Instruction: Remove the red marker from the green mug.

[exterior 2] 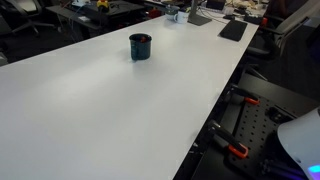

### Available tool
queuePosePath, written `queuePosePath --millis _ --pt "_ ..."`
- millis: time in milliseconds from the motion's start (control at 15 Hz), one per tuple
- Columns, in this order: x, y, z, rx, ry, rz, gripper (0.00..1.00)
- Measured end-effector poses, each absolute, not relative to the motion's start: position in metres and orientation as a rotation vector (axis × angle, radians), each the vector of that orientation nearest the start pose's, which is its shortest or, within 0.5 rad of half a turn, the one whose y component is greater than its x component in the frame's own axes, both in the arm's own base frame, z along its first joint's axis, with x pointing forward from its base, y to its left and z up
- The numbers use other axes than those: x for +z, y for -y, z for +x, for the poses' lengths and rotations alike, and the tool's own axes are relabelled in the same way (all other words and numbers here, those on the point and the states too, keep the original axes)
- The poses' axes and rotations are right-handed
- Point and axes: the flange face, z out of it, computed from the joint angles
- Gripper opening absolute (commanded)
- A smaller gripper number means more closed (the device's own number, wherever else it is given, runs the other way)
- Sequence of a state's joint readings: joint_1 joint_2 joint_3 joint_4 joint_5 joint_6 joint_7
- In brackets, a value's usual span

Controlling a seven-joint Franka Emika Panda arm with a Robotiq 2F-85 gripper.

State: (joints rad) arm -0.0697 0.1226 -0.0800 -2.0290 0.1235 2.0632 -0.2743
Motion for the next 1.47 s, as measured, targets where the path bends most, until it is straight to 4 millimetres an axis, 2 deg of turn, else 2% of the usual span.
queuePosePath --millis 333,600,867,933,1267,1467 --pt "0.383 0.081 0.565 0.114 0.123 -3.088 1.00" --pt "0.384 0.080 0.589 0.204 0.215 -3.162 1.00" --pt "0.360 0.065 0.615 0.339 0.316 -3.108 1.00" --pt "0.355 0.066 0.615 0.347 0.316 -3.107 1.00" --pt "0.360 0.069 0.615 0.335 0.306 -3.110 1.00" --pt "0.355 0.071 0.615 0.347 0.306 -3.102 1.00"
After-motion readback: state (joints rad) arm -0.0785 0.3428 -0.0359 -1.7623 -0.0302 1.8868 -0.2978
